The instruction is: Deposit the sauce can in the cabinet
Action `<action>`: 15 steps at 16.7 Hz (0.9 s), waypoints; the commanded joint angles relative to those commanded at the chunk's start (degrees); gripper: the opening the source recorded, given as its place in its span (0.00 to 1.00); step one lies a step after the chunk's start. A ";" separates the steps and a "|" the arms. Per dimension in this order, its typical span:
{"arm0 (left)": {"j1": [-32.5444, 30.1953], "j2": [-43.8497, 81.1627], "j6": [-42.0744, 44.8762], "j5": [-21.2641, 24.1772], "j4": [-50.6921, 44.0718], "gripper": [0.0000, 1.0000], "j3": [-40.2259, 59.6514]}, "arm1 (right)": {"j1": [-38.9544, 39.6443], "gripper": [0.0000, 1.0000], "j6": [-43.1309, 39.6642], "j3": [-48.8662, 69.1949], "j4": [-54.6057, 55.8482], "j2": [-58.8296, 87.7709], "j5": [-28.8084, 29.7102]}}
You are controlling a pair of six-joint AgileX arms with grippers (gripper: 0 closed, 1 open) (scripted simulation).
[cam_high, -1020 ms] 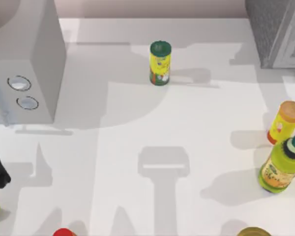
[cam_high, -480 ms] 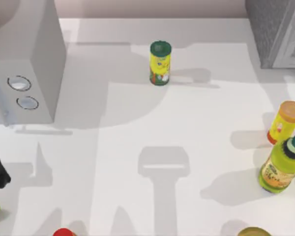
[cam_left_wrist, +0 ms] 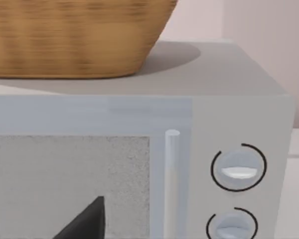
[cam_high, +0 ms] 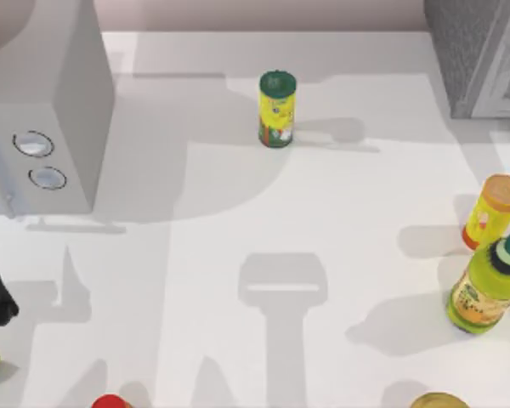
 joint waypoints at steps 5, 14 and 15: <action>0.00 0.00 0.00 0.00 0.00 1.00 0.00 | 0.00 0.23 0.00 0.00 0.00 0.00 0.00; 0.00 0.00 0.00 0.00 0.00 1.00 0.00 | 0.00 0.90 0.00 0.00 0.00 0.00 0.00; 0.00 0.00 0.00 0.00 0.00 1.00 0.00 | 0.00 0.98 0.00 0.00 0.00 0.00 0.00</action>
